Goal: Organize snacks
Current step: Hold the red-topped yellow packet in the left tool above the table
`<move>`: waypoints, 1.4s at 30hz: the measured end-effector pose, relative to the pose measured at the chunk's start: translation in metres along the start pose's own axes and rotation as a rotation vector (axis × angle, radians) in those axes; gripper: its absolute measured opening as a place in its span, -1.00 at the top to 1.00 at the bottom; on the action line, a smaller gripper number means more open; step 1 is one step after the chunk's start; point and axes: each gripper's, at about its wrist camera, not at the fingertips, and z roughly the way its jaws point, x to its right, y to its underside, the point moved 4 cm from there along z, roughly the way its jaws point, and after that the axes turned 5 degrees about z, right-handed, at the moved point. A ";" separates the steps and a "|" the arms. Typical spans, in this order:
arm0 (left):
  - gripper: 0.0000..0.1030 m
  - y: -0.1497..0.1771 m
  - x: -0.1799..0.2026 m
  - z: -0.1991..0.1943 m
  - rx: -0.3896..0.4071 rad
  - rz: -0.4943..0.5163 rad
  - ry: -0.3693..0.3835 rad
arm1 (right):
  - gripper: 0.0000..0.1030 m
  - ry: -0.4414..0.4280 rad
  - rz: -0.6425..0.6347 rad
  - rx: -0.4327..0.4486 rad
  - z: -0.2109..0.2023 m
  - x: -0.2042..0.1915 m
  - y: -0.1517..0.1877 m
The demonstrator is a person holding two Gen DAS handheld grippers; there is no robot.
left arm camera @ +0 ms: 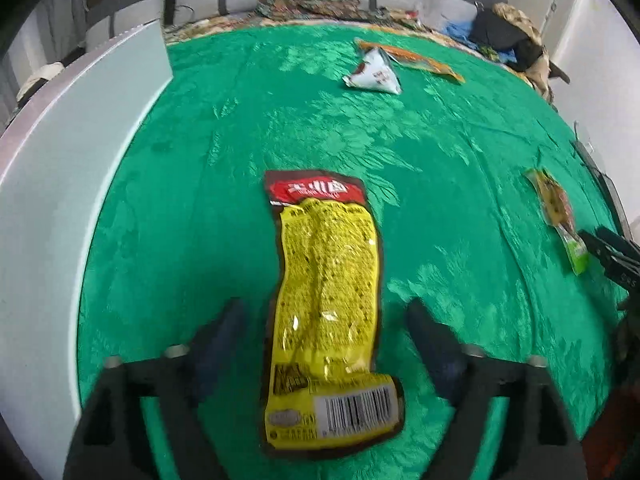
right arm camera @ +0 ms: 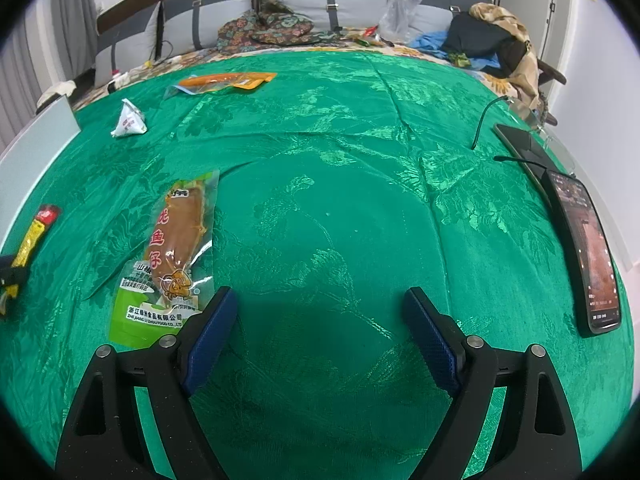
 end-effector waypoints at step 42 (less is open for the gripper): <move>-1.00 -0.003 -0.008 0.015 0.110 -0.007 -0.091 | -0.71 0.000 -0.003 0.001 0.000 0.001 0.000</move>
